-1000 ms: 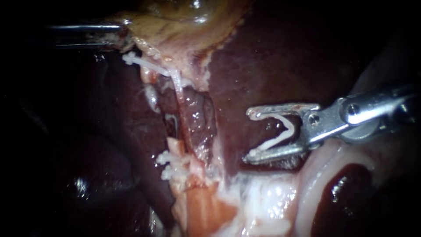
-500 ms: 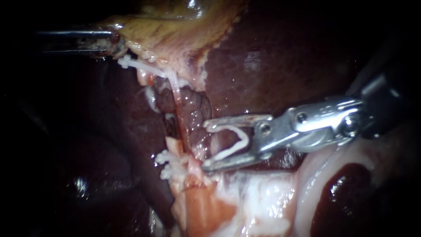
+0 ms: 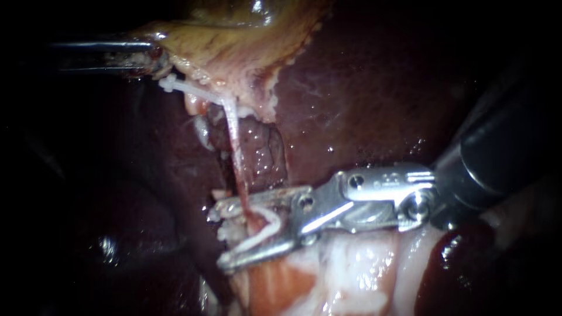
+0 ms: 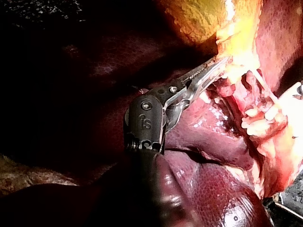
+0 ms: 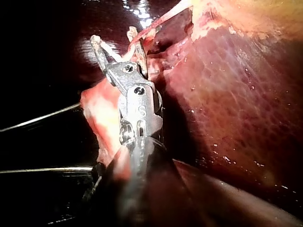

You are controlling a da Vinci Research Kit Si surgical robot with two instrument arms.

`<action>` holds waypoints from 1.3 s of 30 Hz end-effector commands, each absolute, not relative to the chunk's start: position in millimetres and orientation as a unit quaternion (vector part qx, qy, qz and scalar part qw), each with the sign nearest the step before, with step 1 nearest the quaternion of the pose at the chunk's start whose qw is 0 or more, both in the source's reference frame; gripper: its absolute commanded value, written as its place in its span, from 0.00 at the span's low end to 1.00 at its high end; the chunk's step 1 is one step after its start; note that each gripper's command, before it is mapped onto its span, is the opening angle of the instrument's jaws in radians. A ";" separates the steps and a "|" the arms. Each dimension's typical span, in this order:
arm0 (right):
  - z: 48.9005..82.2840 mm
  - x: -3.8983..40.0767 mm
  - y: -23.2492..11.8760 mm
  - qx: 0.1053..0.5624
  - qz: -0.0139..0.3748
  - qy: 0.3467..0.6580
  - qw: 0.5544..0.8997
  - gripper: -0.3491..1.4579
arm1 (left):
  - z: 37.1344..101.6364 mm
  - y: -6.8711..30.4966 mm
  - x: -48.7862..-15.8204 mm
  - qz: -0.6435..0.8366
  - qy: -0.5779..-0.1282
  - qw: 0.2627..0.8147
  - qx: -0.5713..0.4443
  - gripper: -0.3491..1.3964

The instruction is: Clipping first clip right tube

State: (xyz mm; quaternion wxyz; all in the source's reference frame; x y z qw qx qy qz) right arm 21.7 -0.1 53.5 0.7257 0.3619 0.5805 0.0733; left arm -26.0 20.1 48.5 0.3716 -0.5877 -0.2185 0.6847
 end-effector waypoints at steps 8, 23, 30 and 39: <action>53.1 21.2 -0.4 0.399 0.068 0.576 0.710 0.44 | 48.6 20.1 -25.9 0.685 -0.219 0.371 -0.588 0.00; 54.0 20.9 -0.2 0.416 0.081 0.570 0.704 0.34 | 48.8 20.2 -26.1 0.685 -0.219 0.371 -0.588 0.00; 54.1 20.7 0.1 0.420 0.085 0.568 0.703 0.26 | 48.8 20.2 -26.1 0.685 -0.219 0.371 -0.588 0.00; 54.1 20.5 0.3 0.421 0.084 0.568 0.702 0.11 | 48.8 20.2 -26.1 0.685 -0.219 0.371 -0.588 0.00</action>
